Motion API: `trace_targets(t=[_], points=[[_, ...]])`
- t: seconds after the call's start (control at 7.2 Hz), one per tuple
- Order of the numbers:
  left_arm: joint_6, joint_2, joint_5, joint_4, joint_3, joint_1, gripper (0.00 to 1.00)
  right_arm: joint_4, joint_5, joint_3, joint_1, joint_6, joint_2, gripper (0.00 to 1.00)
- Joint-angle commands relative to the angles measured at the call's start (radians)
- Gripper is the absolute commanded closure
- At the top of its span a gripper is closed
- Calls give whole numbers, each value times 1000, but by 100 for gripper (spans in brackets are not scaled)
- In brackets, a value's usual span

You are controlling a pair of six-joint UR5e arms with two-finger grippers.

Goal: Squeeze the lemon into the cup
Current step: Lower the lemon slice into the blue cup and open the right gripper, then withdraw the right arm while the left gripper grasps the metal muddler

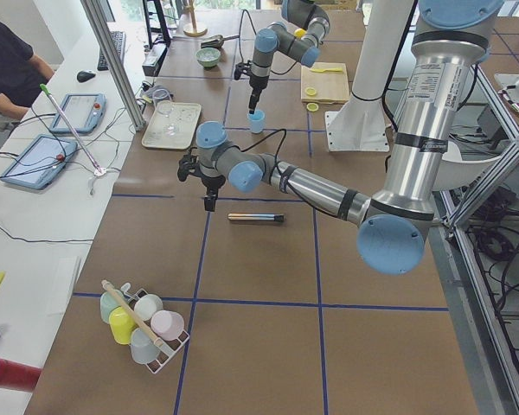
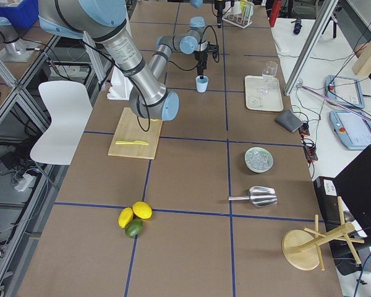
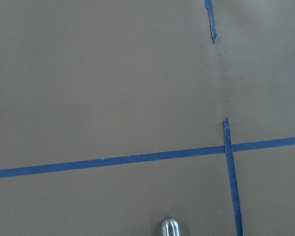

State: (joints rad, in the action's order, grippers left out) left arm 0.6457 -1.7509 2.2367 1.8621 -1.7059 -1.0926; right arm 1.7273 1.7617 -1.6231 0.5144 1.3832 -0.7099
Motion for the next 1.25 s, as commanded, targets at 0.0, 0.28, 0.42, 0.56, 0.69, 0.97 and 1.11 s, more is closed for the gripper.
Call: trace_targets(t=[0.0,0.28,0.42,0.56,0.69,0.97,1.11], points=[[5,5,1,-9,41,52,0,38,83,-143,114,-148,-127,0],[43,8,0,-12,55,114,0,37,233,-250,273,-365,-271,0],[90,10,0,-12,57,163,0,37,278,-282,350,-462,-331,0],[115,10,0,-12,57,187,0,37,319,-290,416,-551,-370,0],[115,10,0,-11,71,198,0,32,365,-290,482,-652,-411,0],[115,11,1,-11,94,204,0,31,436,-287,576,-775,-468,0],[114,10,1,-6,113,206,0,31,436,-284,601,-829,-483,0]])
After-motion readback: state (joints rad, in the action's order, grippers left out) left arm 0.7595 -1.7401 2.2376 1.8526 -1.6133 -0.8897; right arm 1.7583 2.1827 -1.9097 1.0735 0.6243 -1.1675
